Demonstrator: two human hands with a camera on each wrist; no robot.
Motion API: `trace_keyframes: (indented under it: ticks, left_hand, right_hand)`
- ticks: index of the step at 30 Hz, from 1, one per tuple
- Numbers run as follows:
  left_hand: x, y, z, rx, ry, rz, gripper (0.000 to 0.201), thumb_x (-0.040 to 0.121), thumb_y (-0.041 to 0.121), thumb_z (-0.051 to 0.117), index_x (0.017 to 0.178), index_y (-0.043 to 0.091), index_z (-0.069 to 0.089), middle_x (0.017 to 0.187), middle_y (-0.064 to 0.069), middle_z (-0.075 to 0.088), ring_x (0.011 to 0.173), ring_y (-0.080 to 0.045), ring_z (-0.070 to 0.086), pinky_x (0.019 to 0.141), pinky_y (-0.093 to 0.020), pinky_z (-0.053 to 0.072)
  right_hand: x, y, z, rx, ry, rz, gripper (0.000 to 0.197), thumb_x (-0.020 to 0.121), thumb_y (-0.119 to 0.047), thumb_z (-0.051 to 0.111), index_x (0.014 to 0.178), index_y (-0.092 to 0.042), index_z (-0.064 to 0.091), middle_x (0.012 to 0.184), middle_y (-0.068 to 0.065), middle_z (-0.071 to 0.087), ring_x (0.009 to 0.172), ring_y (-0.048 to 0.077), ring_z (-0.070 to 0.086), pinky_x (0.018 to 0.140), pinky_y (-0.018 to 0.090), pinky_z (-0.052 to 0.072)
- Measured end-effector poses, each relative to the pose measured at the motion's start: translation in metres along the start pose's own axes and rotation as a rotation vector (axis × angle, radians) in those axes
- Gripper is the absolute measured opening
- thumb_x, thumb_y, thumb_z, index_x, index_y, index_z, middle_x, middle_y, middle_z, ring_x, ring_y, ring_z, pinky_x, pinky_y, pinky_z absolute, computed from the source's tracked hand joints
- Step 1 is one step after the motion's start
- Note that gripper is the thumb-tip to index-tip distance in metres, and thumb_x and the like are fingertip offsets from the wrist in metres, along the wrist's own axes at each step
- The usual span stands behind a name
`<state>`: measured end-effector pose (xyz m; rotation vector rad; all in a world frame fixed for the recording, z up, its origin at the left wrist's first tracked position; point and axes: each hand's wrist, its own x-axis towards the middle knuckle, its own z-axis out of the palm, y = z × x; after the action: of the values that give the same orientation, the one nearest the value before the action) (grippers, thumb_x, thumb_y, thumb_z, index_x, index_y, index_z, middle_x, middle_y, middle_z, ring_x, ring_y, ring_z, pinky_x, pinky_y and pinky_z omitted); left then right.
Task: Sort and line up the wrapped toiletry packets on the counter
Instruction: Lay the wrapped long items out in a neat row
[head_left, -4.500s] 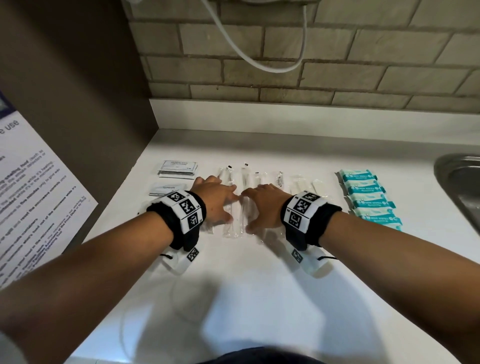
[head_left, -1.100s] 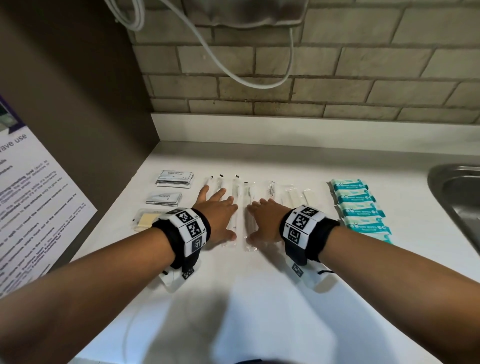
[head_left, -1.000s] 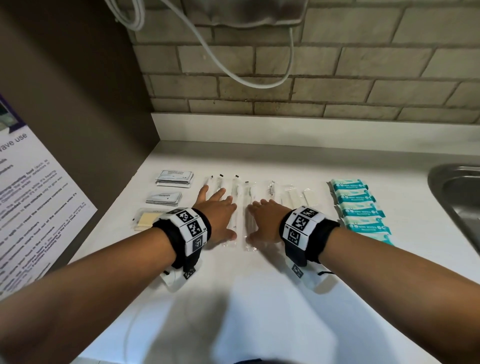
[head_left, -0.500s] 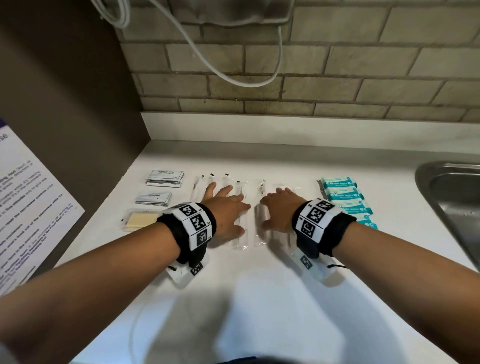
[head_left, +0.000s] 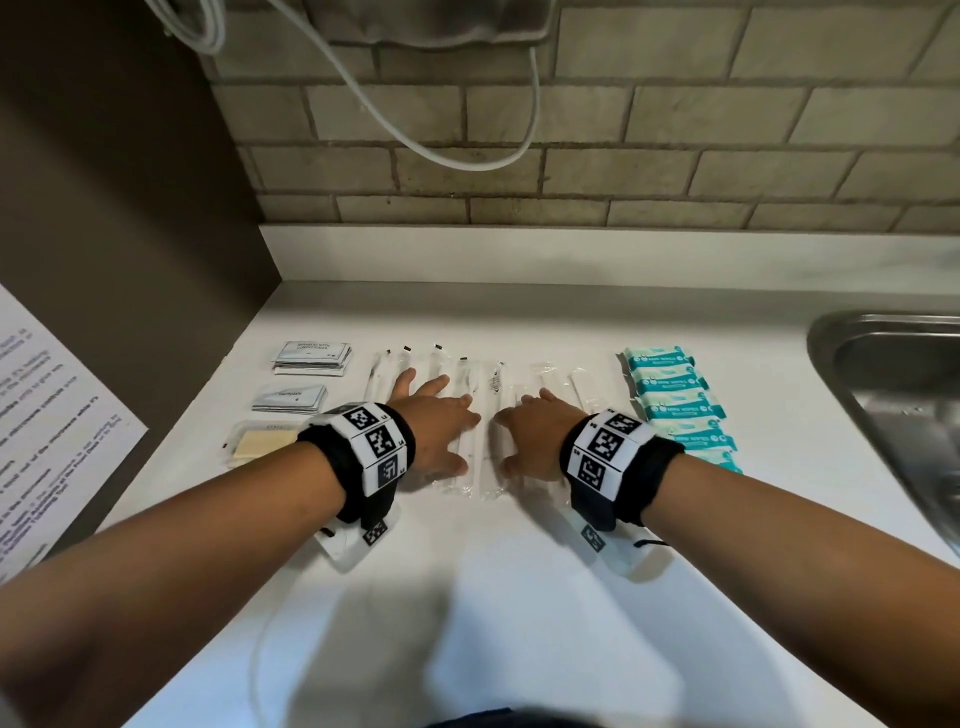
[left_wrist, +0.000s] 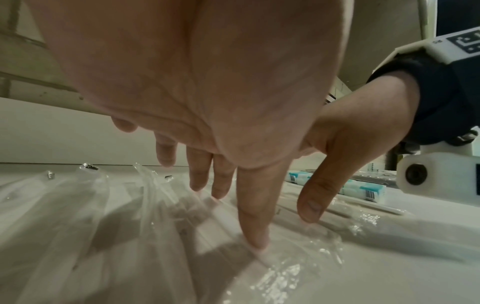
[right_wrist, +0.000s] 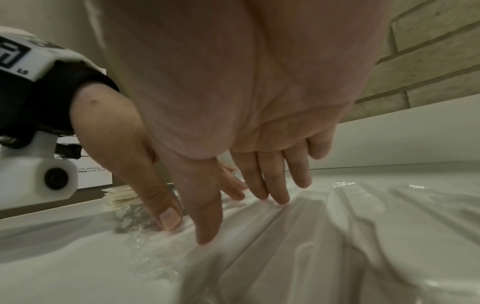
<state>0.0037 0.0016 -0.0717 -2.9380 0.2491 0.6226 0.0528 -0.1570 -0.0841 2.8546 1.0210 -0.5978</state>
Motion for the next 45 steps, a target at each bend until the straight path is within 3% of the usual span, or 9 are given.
trace_keyframes:
  ticks: [11,15,18,22,27,33,38,43,45]
  left_hand:
    - [0.0,-0.001,0.001,-0.021,0.014,0.005,0.07,0.089,0.053,0.051,0.151,0.032,0.025,0.162,0.006,0.012,0.15,-0.023,-0.005,0.114,-0.055,-0.014]
    - [0.001,0.003,-0.009,-0.166,0.154,0.008,0.064,0.085,0.052,0.06,0.143,0.035,0.041,0.158,0.007,0.026,0.148,-0.021,0.009,0.114,-0.046,0.003]
    - [0.007,0.013,-0.02,-0.203,0.299,0.087,0.043,0.089,0.049,0.056,0.13,0.036,0.056,0.143,0.011,0.047,0.127,-0.017,0.032,0.101,-0.037,0.021]
    - [0.02,0.039,-0.024,-0.216,0.247,0.149,0.029,0.091,0.043,0.056,0.116,0.034,0.065,0.116,0.012,0.061,0.106,-0.017,0.037,0.09,-0.036,0.026]
    - [0.027,0.058,-0.022,0.037,0.103,0.204,0.03,0.09,0.043,0.048,0.072,0.019,0.05,0.08,0.006,0.048,0.094,-0.024,0.04,0.08,-0.038,0.029]
    - [0.038,0.071,-0.035,-0.003,0.057,0.137,0.034,0.09,0.054,0.048,0.074,0.025,0.058,0.085,0.005,0.049,0.099,-0.024,0.037,0.091,-0.041,0.026]
    - [0.06,0.093,-0.035,-0.053,0.149,0.17,0.049,0.086,0.058,0.053,0.129,0.034,0.055,0.122,0.001,0.056,0.119,-0.026,0.041,0.095,-0.04,0.029]
    - [0.067,0.104,-0.031,-0.006,0.101,0.126,0.049,0.084,0.059,0.056,0.125,0.031,0.061,0.119,-0.002,0.052,0.116,-0.028,0.047,0.097,-0.039,0.035]
    - [0.067,0.103,-0.031,-0.081,0.092,0.111,0.043,0.083,0.053,0.061,0.112,0.021,0.066,0.104,0.001,0.051,0.107,-0.029,0.056,0.09,-0.038,0.046]
  right_hand:
    - [-0.011,-0.001,-0.007,0.106,0.015,0.002,0.056,0.087,-0.048,0.059,0.134,-0.019,0.047,0.123,0.006,0.059,0.123,0.023,0.048,0.111,0.038,0.029]
    - [-0.025,0.009,-0.02,0.188,0.089,0.042,0.042,0.094,-0.041,0.052,0.129,-0.017,0.052,0.123,0.005,0.062,0.109,0.024,0.059,0.094,0.035,0.047]
    - [-0.027,0.034,-0.033,0.171,0.151,0.167,0.032,0.095,-0.033,0.049,0.12,-0.015,0.058,0.119,0.005,0.063,0.103,0.023,0.061,0.089,0.036,0.051]
    - [-0.033,0.06,-0.039,0.073,0.067,0.304,0.031,0.094,-0.03,0.053,0.114,-0.008,0.061,0.116,0.008,0.064,0.104,0.025,0.061,0.089,0.035,0.052]
    - [-0.047,0.068,-0.024,0.13,0.01,0.395,0.034,0.096,-0.031,0.051,0.113,-0.003,0.061,0.108,0.011,0.067,0.1,0.026,0.066,0.085,0.033,0.055]
    - [-0.047,0.081,-0.012,0.159,0.037,0.426,0.023,0.096,-0.02,0.051,0.107,-0.003,0.062,0.098,0.011,0.064,0.087,0.024,0.061,0.083,0.032,0.055]
    - [-0.047,0.094,-0.007,0.188,0.087,0.446,0.022,0.096,-0.022,0.052,0.106,-0.005,0.062,0.093,0.009,0.062,0.083,0.023,0.059,0.076,0.029,0.051]
    - [-0.045,0.098,-0.008,0.195,0.09,0.409,0.019,0.094,-0.02,0.055,0.103,-0.005,0.063,0.089,0.007,0.061,0.08,0.022,0.058,0.07,0.028,0.048]
    - [-0.044,0.101,-0.012,0.222,0.094,0.388,0.018,0.09,-0.016,0.059,0.102,-0.004,0.064,0.091,0.008,0.062,0.085,0.022,0.062,0.074,0.028,0.051]
